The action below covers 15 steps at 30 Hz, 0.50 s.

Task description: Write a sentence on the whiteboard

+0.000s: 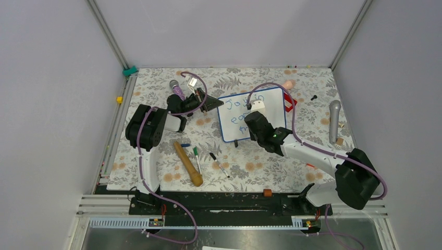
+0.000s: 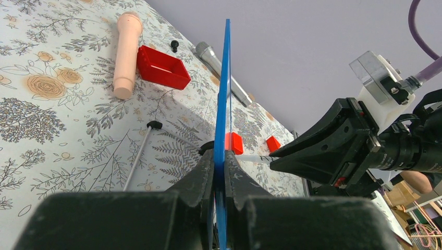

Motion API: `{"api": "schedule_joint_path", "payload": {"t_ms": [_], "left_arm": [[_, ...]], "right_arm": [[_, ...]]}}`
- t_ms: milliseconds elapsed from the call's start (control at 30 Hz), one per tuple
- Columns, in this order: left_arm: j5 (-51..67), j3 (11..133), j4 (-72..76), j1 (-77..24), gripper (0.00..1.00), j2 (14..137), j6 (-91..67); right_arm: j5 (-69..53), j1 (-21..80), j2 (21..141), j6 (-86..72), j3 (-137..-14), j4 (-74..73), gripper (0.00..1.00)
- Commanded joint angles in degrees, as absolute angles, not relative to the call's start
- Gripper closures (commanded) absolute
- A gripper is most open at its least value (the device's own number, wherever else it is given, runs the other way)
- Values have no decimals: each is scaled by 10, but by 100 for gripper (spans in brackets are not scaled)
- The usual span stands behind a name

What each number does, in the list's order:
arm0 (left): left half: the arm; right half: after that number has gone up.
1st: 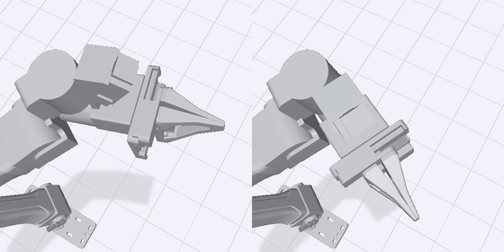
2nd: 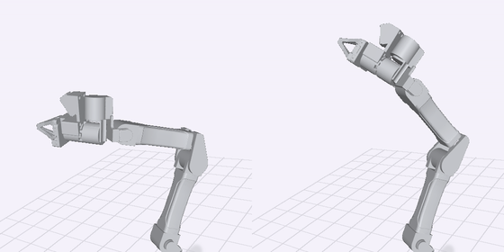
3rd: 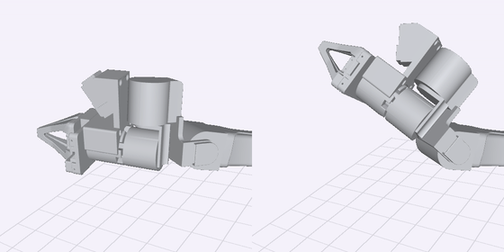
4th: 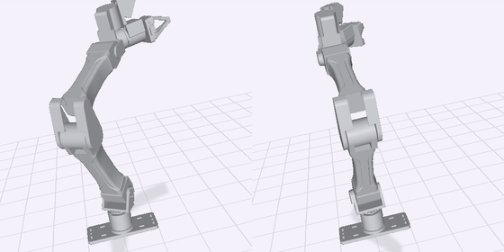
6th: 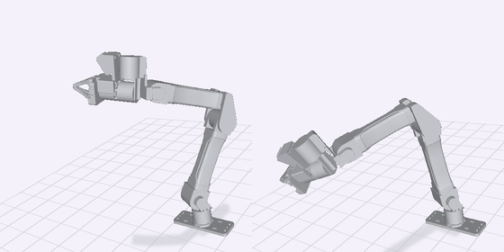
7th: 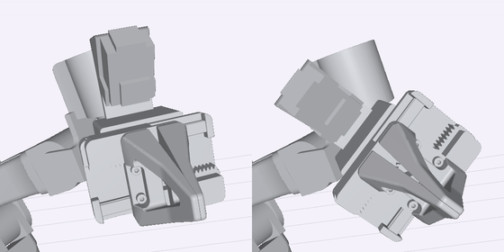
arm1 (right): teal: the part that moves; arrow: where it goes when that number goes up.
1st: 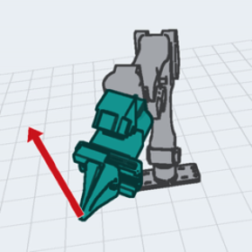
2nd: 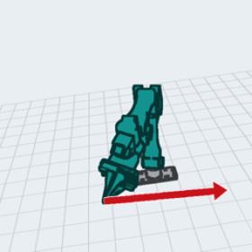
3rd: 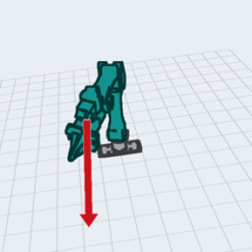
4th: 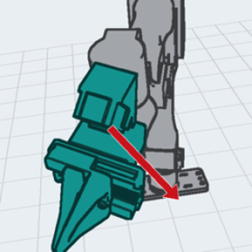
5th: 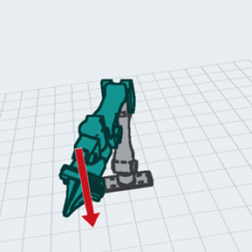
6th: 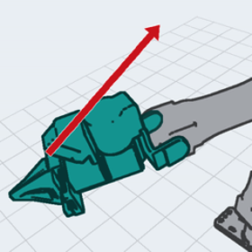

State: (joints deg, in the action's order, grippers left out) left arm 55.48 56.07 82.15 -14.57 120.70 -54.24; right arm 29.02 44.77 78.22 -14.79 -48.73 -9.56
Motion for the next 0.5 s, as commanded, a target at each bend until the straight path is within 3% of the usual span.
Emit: {"api": "schedule_joint_path", "payload": {"t_ms": [0,467], "left_arm": [[580,554,845,-153,100,1202,-491],[581,555,845,-153,100,1202,-491]], "right_arm": [[305,444,804,-145,-526,-88,100],[250,444,816,-145,-524,-115,100]]}}
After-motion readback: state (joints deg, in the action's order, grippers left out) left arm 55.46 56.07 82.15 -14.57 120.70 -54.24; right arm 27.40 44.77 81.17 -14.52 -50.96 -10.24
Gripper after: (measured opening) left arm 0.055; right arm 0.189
